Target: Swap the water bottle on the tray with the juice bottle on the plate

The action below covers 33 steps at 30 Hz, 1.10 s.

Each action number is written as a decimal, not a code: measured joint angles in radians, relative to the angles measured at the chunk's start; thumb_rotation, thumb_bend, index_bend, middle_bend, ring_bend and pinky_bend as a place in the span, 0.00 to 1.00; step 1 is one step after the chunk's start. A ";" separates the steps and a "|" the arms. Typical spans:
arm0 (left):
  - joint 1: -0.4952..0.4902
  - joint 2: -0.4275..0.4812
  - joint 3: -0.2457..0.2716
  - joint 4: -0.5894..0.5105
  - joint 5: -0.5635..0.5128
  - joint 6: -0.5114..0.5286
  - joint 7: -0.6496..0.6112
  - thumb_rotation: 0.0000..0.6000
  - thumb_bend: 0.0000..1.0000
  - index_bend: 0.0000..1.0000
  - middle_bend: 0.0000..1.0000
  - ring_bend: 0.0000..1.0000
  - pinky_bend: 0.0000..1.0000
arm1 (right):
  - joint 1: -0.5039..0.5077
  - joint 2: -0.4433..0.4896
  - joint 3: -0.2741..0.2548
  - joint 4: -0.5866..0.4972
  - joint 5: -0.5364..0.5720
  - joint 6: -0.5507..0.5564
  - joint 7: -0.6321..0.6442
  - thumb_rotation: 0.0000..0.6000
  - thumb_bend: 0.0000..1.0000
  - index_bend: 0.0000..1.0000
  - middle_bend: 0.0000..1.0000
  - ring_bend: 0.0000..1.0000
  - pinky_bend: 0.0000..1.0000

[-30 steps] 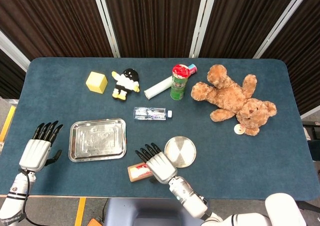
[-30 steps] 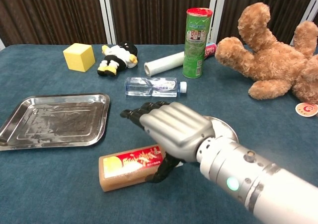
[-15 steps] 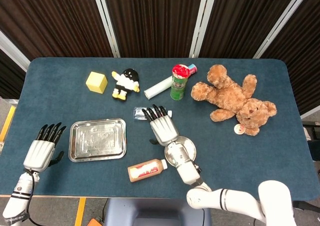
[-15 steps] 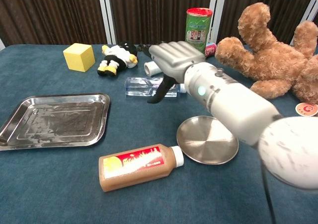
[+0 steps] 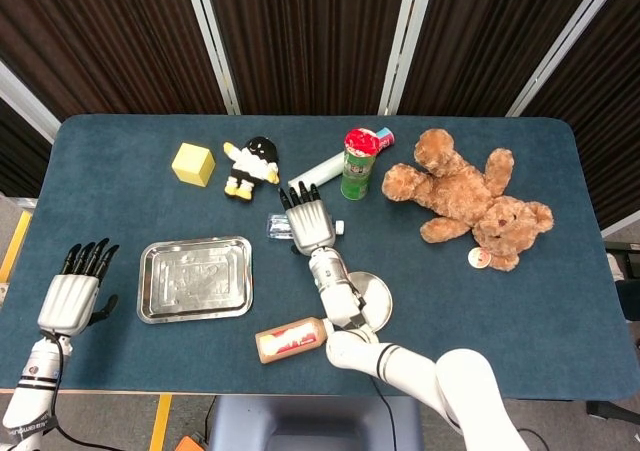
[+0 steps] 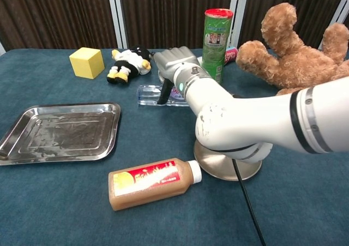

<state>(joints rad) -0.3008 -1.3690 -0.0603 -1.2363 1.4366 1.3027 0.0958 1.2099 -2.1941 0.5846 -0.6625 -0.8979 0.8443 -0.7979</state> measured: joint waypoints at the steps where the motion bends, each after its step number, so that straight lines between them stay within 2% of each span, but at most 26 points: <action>1: 0.000 -0.001 -0.001 0.001 -0.003 -0.002 0.001 1.00 0.36 0.00 0.00 0.00 0.04 | 0.014 -0.010 0.004 0.032 0.007 -0.013 0.008 1.00 0.16 0.13 0.21 0.14 0.21; 4: -0.002 -0.003 -0.004 0.007 -0.010 -0.012 0.001 1.00 0.36 0.00 0.00 0.00 0.04 | 0.052 -0.042 0.011 0.126 0.026 -0.056 0.034 1.00 0.16 0.16 0.22 0.13 0.23; 9: -0.006 -0.005 -0.009 0.017 -0.022 -0.026 0.001 1.00 0.36 0.00 0.00 0.00 0.04 | 0.094 -0.068 0.002 0.213 0.078 -0.133 0.078 1.00 0.18 0.23 0.28 0.18 0.34; 12: -0.005 -0.004 -0.010 0.018 -0.022 -0.023 -0.004 1.00 0.36 0.00 0.00 0.00 0.04 | 0.109 -0.072 -0.017 0.239 0.106 -0.144 0.112 1.00 0.24 0.39 0.43 0.35 0.54; 14: -0.005 -0.003 -0.012 0.021 -0.024 -0.023 -0.007 1.00 0.36 0.00 0.00 0.00 0.04 | 0.117 -0.073 -0.037 0.248 0.108 -0.140 0.143 1.00 0.26 0.55 0.57 0.54 0.72; 18: -0.008 -0.003 -0.011 0.025 -0.028 -0.035 -0.011 1.00 0.36 0.00 0.00 0.00 0.04 | 0.124 -0.074 -0.086 0.266 0.111 -0.128 0.167 1.00 0.29 0.71 0.70 0.68 0.89; 26: -0.006 0.000 -0.014 0.021 -0.033 -0.032 -0.004 1.00 0.36 0.00 0.00 0.00 0.04 | 0.129 -0.075 -0.140 0.274 0.144 -0.094 0.163 1.00 0.34 0.84 0.81 0.80 0.99; 33: -0.005 0.003 -0.011 0.009 -0.026 -0.027 -0.003 1.00 0.36 0.00 0.00 0.00 0.04 | 0.124 -0.068 -0.144 0.253 0.107 -0.019 0.216 1.00 0.35 0.86 0.84 0.82 1.00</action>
<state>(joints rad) -0.3055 -1.3657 -0.0714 -1.2275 1.4107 1.2754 0.0930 1.3335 -2.2622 0.4404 -0.4097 -0.7914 0.8253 -0.5819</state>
